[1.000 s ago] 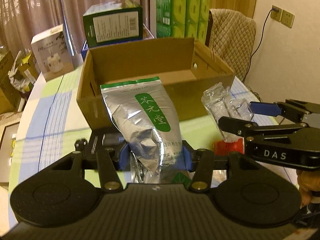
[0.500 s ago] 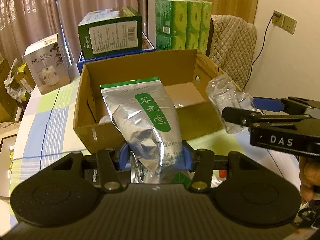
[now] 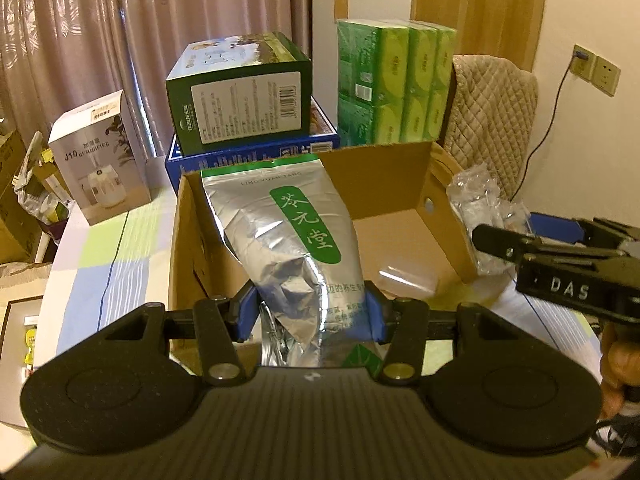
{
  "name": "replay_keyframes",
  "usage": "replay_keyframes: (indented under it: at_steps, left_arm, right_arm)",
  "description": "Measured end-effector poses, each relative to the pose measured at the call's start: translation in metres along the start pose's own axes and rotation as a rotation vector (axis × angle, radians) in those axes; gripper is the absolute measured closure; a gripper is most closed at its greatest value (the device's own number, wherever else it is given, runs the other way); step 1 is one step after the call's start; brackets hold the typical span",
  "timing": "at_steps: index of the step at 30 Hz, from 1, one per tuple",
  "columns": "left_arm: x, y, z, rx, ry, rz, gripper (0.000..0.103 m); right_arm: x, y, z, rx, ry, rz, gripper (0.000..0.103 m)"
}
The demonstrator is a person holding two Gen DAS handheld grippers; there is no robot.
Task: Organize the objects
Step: 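Lift both held items over the cardboard box and release them inside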
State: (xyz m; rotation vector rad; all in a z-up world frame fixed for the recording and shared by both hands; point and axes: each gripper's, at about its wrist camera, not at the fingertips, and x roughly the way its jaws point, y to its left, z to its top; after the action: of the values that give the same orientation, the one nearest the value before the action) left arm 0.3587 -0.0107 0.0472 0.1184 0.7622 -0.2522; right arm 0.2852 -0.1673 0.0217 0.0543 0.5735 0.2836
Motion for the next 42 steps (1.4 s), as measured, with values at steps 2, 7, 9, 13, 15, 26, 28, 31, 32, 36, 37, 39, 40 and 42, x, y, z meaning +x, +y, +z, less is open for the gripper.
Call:
replay_keyframes:
  at_steps: [2,7,9,13,15,26,28,31,32,36,37,39,40,42]
  left_arm:
    - [0.006,0.002,0.005,0.0,-0.001,0.001,0.055]
    - [0.017,0.008,0.017,-0.016,-0.011,0.005,0.055]
    - [0.022,0.011,0.021,-0.021,-0.01,0.009,0.055]
    - [0.03,0.014,0.024,-0.019,-0.005,0.003,0.055]
    - [0.034,0.014,0.025,-0.021,-0.003,0.001,0.055]
    - [0.042,0.015,0.026,-0.036,-0.024,-0.002,0.053]
    - [0.043,0.017,0.026,-0.051,-0.051,0.009,0.048]
    - [0.038,0.021,0.025,-0.061,-0.074,0.024,0.046]
    - [0.036,0.022,0.026,-0.064,-0.08,0.031,0.046]
    - [0.031,0.028,0.026,-0.077,-0.087,0.036,0.046]
    - [0.031,0.028,0.026,-0.075,-0.085,0.038,0.046]
    - [0.031,0.028,0.025,-0.073,-0.08,0.043,0.046]
    - [0.032,0.029,0.024,-0.073,-0.077,0.044,0.046]
    - [0.033,0.029,0.022,-0.072,-0.068,0.045,0.045]
  right_arm:
    - [0.007,0.001,0.002,0.005,0.0,-0.002,0.037]
    - [0.02,0.002,0.008,0.013,-0.004,-0.007,0.037]
    - [0.023,0.002,0.007,0.014,0.003,-0.005,0.037]
    - [0.027,0.001,0.004,0.015,0.014,-0.002,0.037]
    - [0.028,0.0,0.004,0.016,0.015,-0.005,0.037]
    - [0.028,-0.001,0.001,0.029,0.02,-0.006,0.037]
    - [0.028,-0.002,0.001,0.03,0.021,-0.007,0.037]
    - [0.028,-0.004,0.0,0.043,0.02,-0.008,0.037]
    - [0.028,-0.004,0.0,0.046,0.019,-0.009,0.037]
    - [0.029,-0.006,0.001,0.056,0.02,-0.004,0.037]
    - [0.029,-0.006,0.001,0.06,0.021,-0.002,0.037]
    - [0.03,-0.008,0.001,0.069,0.023,0.004,0.037]
    - [0.03,-0.008,0.001,0.072,0.024,0.006,0.037]
    - [0.031,-0.008,0.0,0.074,0.027,0.01,0.037]
